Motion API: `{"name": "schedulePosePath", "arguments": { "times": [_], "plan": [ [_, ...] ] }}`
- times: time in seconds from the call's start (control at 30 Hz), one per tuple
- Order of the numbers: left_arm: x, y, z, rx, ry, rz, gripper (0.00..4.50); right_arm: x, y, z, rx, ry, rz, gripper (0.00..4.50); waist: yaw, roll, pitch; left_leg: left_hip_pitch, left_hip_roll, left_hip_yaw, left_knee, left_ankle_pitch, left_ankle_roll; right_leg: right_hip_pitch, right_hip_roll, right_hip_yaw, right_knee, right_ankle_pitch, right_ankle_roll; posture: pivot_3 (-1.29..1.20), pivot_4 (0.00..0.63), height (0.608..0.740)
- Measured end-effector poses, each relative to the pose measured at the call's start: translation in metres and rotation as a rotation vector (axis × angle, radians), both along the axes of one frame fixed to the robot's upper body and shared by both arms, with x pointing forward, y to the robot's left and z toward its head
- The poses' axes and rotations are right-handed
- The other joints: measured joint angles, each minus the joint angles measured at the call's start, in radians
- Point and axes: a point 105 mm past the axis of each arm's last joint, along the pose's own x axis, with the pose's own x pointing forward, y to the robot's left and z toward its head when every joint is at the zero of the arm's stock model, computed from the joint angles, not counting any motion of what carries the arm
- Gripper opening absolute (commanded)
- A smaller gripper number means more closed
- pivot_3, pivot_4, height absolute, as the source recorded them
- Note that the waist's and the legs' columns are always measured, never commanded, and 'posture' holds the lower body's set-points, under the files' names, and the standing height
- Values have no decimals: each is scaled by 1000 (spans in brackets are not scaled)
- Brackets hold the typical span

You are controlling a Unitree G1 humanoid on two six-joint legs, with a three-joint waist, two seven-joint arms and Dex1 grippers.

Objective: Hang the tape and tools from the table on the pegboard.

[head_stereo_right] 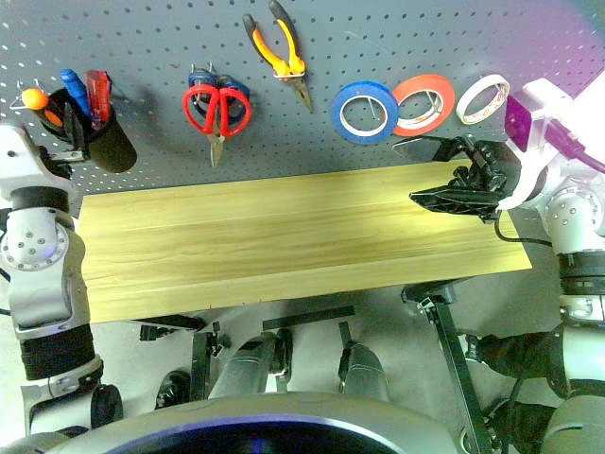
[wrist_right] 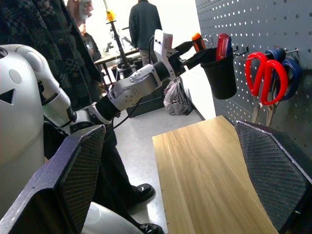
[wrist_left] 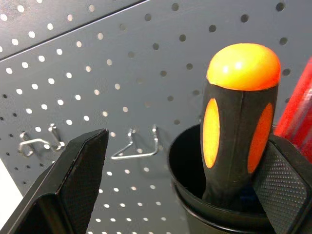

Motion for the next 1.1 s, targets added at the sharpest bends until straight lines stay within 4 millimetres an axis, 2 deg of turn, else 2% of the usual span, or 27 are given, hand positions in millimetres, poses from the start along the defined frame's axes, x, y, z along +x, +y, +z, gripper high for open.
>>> {"name": "schedulePosePath", "arguments": {
  "times": [0.17,0.33,0.57,0.8,0.93,1.0,1.1],
  "plan": [
    [6,-14,8,4,-8,-58,4454,0,0,0,0,-3,-1,4500,-1,0,0,-2,0,1,0,0,0,0,0,0,0,0,0,17,257,740],
    [9,-20,30,14,-59,-65,4454,0,0,0,-3,-3,-2,4500,-1,0,0,-7,0,1,0,0,1,-4,2,0,0,0,0,13,260,740],
    [12,-30,40,22,-74,-102,4454,1,0,-1,-7,-2,-4,4500,-1,-1,0,-7,0,3,0,-1,2,-4,2,0,-1,0,0,11,262,740],
    [5,-43,83,33,-195,-144,4454,1,0,-1,-7,-4,-6,4500,-1,-1,0,-7,0,3,0,-1,2,-4,2,0,-1,0,0,15,256,740],
    [4,-50,97,16,-227,-183,4454,1,-1,-1,-4,-5,-9,4500,-1,-1,0,-7,1,3,0,0,2,-4,3,0,-1,0,0,16,257,740],
    [4,-56,101,9,-232,-238,4454,2,0,-1,-3,-5,-8,4500,-1,-1,0,-7,0,3,0,0,2,-4,3,0,-1,0,0,16,256,740],
    [10,-73,95,-12,-189,-370,4454,2,0,-1,-2,-7,-8,4500,0,-1,1,-7,0,3,0,0,2,-3,3,0,-1,0,0,14,258,740]
  ]
}}
